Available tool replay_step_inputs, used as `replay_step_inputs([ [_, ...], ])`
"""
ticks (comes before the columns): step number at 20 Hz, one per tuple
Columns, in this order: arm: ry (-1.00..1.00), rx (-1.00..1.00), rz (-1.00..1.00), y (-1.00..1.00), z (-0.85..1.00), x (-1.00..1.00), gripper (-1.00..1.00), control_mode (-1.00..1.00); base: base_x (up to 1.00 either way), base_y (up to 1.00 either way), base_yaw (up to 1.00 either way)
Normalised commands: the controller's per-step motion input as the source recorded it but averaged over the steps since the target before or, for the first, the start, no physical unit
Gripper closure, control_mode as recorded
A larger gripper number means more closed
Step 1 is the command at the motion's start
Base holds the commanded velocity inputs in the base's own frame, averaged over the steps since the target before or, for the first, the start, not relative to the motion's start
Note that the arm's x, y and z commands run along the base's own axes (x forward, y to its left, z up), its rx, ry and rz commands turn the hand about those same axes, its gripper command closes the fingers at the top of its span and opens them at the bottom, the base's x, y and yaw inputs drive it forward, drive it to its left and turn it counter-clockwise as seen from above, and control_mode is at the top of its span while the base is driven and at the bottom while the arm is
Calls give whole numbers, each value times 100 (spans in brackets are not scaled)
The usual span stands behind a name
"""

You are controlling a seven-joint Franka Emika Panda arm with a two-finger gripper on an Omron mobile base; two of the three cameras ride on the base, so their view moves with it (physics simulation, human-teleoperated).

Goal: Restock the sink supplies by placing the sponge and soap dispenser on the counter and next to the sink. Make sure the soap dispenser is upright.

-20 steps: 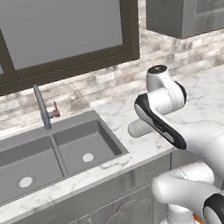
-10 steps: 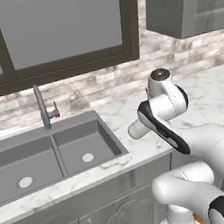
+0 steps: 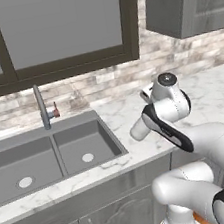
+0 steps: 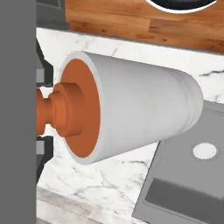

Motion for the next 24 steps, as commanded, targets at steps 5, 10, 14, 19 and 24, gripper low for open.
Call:
replay_step_inputs([
  [5,-22,-23,12,0,16,3,100,-100,0,0,0],
  [10,-16,-19,0,0,-4,0,100,-100,0,0,0],
  [14,-9,-12,1,0,-5,3,100,-100,0,0,0],
  [19,1,-18,-1,32,10,41,100,-100,0,0,0],
  [24,4,-16,-4,26,0,38,100,-100,0,0,0],
])
